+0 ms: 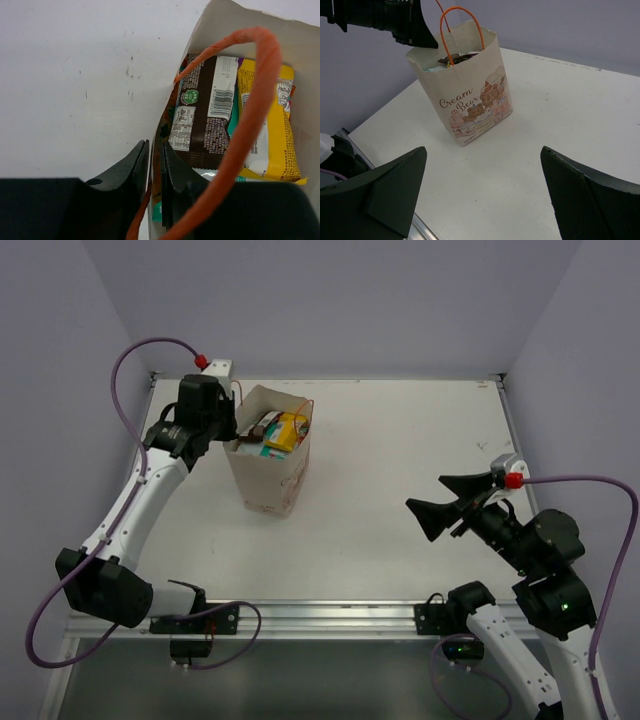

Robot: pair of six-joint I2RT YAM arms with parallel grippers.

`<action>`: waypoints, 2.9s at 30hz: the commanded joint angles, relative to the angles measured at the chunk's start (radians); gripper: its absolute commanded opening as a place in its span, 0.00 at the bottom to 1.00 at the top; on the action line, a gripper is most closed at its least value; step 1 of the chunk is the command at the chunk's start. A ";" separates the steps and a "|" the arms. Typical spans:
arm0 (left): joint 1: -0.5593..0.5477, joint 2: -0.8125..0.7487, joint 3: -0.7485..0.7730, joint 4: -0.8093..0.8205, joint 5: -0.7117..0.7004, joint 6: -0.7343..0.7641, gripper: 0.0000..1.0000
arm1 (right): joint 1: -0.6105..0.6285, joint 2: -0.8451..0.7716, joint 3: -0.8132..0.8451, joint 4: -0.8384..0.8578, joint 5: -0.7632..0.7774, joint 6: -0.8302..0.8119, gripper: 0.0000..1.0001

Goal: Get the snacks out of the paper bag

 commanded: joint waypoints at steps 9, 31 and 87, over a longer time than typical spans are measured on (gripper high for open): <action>0.012 0.013 0.005 0.077 0.016 0.092 0.00 | 0.003 0.080 0.043 0.025 -0.112 -0.050 0.99; -0.075 -0.042 0.120 0.269 0.249 0.460 0.00 | 0.400 0.688 0.419 0.126 0.127 -0.176 0.99; -0.168 -0.239 -0.182 0.405 0.229 0.379 0.00 | 0.575 1.243 0.484 0.252 0.291 -0.214 0.94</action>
